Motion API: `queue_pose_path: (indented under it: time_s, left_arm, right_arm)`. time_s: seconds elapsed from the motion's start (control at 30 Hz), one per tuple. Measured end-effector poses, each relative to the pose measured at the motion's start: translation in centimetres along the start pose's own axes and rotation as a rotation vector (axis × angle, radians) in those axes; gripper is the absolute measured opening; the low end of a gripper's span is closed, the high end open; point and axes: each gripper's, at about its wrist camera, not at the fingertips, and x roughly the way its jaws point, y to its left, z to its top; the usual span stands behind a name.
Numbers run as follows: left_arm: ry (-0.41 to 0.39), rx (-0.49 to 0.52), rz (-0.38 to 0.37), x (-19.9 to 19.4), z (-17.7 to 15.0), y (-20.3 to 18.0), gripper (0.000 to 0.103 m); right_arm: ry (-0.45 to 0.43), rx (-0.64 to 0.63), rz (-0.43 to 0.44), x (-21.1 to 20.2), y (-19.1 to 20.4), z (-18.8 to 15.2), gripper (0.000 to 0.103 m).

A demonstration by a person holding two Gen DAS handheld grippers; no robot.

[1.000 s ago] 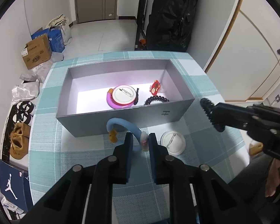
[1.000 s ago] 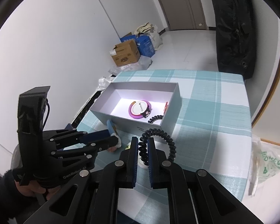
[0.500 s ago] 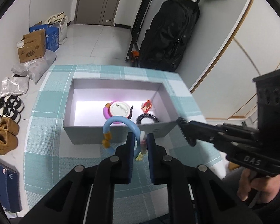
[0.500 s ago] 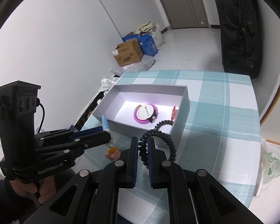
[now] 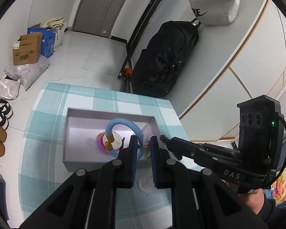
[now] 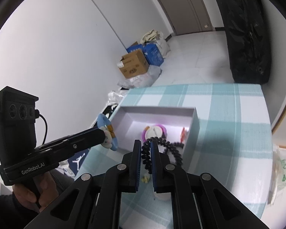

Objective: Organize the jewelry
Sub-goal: 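Carry the blue ring toy and beaded bracelet into the box and open both tools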

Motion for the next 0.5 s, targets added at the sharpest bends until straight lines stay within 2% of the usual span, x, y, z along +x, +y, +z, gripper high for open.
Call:
queue_pose_path:
  time_s: [0.2,0.5]
  left_arm:
    - [0.006,-0.013,-0.002,1.1,0.8,0.4,0.009]
    - [0.063,-0.079,0.014,3.3,1.6,1.9,0.009]
  right_arm:
    - [0.003,0.032,0.040,1.4,-0.4,1.1,0.009]
    - [-0.002,0.107,0.097,3.0,-1.6,2.5,0.009]
